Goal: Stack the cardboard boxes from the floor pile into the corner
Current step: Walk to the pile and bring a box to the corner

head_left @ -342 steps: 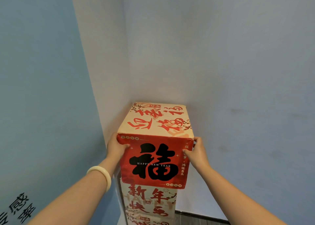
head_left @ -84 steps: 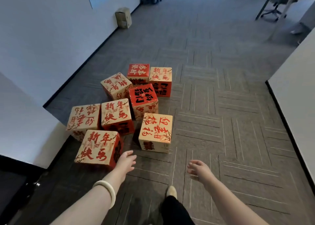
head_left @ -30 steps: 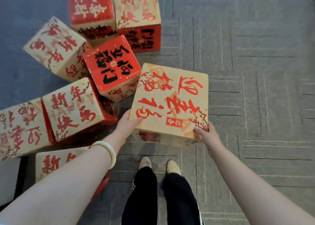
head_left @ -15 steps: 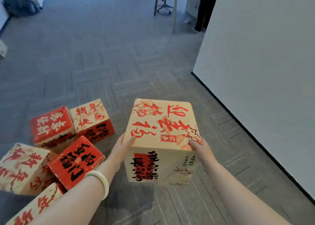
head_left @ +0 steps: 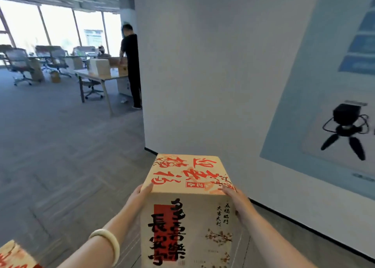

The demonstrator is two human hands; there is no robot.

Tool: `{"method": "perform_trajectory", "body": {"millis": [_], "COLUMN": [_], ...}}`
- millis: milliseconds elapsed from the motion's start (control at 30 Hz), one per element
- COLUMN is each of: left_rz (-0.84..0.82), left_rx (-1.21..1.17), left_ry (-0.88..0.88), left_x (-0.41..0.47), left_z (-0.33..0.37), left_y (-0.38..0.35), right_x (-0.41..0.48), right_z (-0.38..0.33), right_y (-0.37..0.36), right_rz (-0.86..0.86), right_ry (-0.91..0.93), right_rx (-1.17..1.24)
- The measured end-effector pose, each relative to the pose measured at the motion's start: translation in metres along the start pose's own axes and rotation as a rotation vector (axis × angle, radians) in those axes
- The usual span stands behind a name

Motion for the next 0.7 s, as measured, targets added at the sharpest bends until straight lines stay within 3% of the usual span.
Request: {"method": "perform_trajectory", "body": {"millis": [367, 700], "left_rz": [-0.293, -0.617], "left_rx": [0.105, 0.157], "left_ry": [-0.178, -0.262], "left_x": [-0.069, -0.190], "left_z": [0.117, 0.136], "left_y": [-0.263, -0.530], "right_x": [-0.004, -0.048], "right_z": [-0.051, -0.023], "right_y": [0.274, 0.538], "right_rz": [0.323, 0.662], "right_ry": [0.155, 0.145], "right_rx": [0.114, 0.211]}}
Point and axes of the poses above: each hand's wrist, its own x-axis towards the middle knuckle, its own y-axis out of the back of the hand, z = x × y, the point moved 5 cm from there along x, towards the middle knuckle, and after that the axes turned 11 degrees about z, right-handed, at the moved point
